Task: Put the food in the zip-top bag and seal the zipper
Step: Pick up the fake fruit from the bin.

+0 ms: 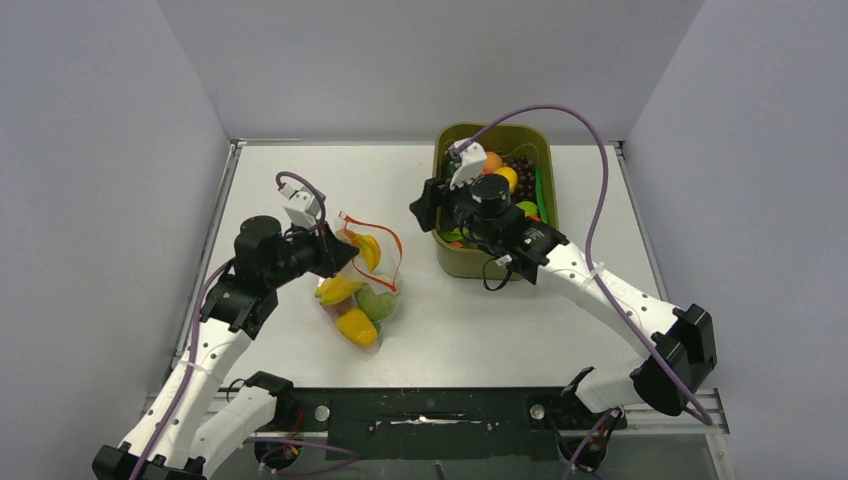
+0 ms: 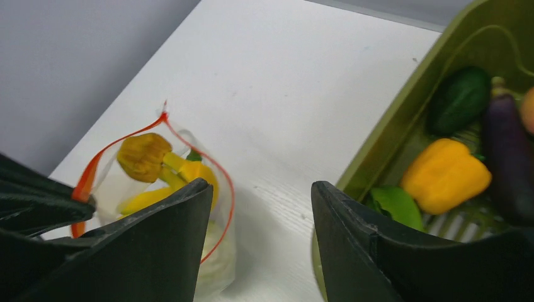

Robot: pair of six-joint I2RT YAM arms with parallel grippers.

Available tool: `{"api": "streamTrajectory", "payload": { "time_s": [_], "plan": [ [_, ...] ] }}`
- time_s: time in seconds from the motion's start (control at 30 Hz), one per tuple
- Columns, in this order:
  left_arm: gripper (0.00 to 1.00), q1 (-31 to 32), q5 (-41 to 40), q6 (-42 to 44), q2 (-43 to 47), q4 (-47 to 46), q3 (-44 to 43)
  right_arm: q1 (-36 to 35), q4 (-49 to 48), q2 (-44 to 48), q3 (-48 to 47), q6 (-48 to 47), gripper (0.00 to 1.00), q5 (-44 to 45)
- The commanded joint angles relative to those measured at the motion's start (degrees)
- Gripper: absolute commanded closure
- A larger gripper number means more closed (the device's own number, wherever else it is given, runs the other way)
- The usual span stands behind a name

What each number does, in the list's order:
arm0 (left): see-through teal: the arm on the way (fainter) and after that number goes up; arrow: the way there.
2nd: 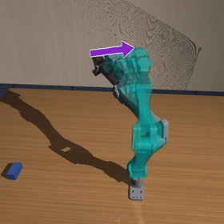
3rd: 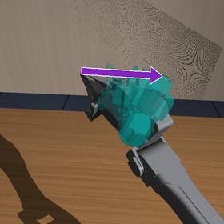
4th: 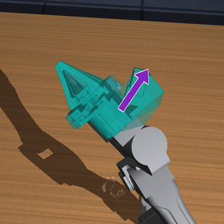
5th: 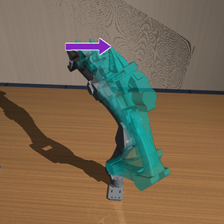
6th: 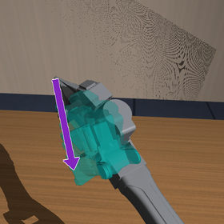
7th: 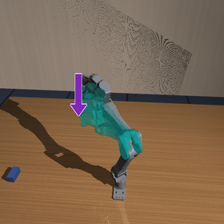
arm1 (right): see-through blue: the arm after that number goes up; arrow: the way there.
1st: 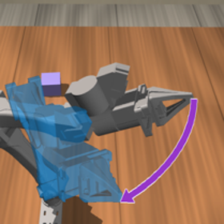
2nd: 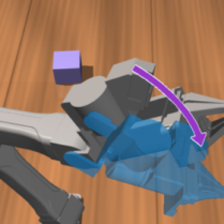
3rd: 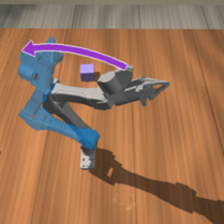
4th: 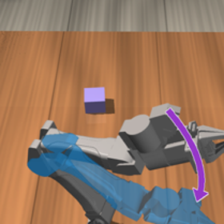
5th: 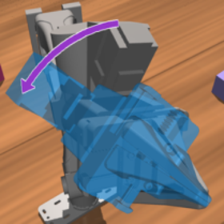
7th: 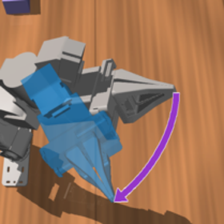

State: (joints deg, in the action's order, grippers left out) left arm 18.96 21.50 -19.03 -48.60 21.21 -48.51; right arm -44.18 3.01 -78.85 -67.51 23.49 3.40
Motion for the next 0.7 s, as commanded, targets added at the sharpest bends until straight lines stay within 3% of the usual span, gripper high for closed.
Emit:
{"api": "streamTrajectory", "payload": {
  "time_s": [0.0,0.23,0.5,0.67],
  "plan": [
    [1.00,-0.24,6.25,2.44,3.36,-9.70,2.00,4.26,8.60,1.16,-4.94,-6.47,0.40,2.80],
    [1.00,-0.15,11.54,4.60,5.03,-15.00,5.00,12.51,11.14,-2.20,-6.49,-14.37,0.39,6.66],
    [1.00,-0.15,12.13,4.29,5.91,-18.83,8.53,17.25,11.58,-11.80,-11.95,-20.66,0.36,17.34],
    [1.00,-0.15,11.73,5.11,6.98,-20.23,10.63,18.95,12.37,-18.58,-15.90,-25.14,0.37,19.65]
  ]
}}
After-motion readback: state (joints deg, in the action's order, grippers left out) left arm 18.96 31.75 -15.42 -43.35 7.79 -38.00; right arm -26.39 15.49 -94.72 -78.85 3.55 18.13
